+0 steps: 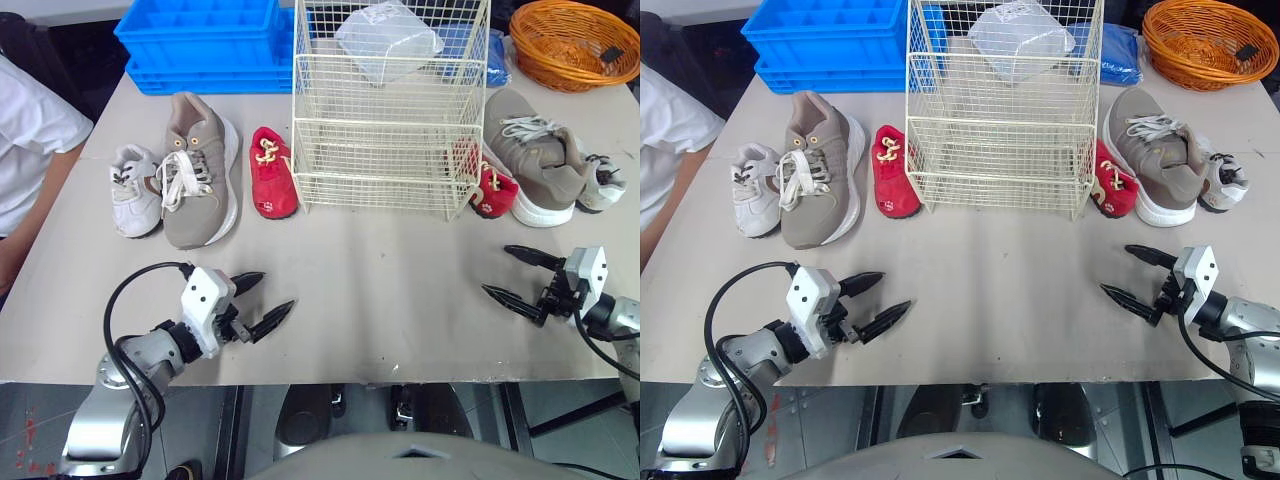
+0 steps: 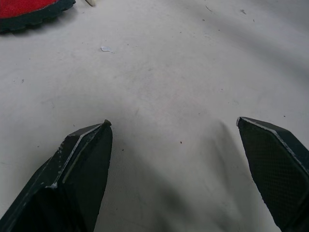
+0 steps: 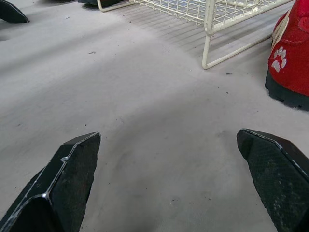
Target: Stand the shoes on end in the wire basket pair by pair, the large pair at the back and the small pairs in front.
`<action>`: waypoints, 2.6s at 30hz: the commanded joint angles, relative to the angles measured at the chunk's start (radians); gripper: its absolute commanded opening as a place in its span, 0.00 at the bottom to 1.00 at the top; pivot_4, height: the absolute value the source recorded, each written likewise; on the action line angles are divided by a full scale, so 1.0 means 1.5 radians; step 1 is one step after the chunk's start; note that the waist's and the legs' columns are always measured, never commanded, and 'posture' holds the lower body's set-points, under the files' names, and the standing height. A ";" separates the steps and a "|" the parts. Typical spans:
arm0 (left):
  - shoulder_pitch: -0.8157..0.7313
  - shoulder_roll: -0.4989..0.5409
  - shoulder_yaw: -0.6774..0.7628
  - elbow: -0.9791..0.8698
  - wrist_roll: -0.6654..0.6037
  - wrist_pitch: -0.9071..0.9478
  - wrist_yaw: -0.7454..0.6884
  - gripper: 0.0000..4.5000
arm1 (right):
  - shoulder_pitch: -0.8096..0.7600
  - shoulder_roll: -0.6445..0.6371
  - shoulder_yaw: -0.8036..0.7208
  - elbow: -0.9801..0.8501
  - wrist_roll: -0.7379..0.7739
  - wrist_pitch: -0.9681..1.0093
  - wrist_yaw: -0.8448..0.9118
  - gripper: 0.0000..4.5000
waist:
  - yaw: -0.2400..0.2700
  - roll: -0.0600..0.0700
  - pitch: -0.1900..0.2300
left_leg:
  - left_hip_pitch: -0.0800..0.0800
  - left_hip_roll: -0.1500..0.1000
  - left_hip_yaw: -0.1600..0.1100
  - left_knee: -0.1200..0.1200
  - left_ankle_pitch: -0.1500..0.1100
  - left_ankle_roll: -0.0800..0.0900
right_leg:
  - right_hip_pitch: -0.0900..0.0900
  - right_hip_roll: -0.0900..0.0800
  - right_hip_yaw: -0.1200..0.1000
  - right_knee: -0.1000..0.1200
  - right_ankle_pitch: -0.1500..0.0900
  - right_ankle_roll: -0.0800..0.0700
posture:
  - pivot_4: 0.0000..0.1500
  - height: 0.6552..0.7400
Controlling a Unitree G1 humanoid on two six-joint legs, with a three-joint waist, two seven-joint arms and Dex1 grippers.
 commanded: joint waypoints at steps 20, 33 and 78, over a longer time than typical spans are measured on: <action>-0.025 -0.004 -0.014 0.005 -0.006 -0.007 -0.007 1.00 | 0.014 -0.015 -0.030 -0.006 0.009 -0.022 0.010 1.00 | 0.000 0.000 0.000 | 0.000 0.000 0.000 0.000 0.000 0.000 | 0.000 0.000 0.000 0.000 0.000 0.000 | 1.00 0.36; -0.164 0.067 0.037 -0.086 -0.183 0.078 -0.081 1.00 | -0.047 0.028 -0.167 -0.045 0.096 -0.009 -0.146 1.00 | 0.000 -0.001 0.001 | -0.001 0.000 -0.001 0.000 0.000 -0.001 | 0.000 0.000 -0.001 0.000 0.000 0.000 | 1.00 0.36; -0.564 0.075 -0.105 -0.130 -0.285 0.241 0.006 1.00 | -0.163 0.049 -0.188 -0.120 0.049 0.215 -0.444 0.00 | 0.001 -0.003 0.002 | -0.001 -0.001 0.000 0.000 0.001 -0.002 | 0.001 0.003 0.002 0.001 0.000 0.000 | 1.00 0.36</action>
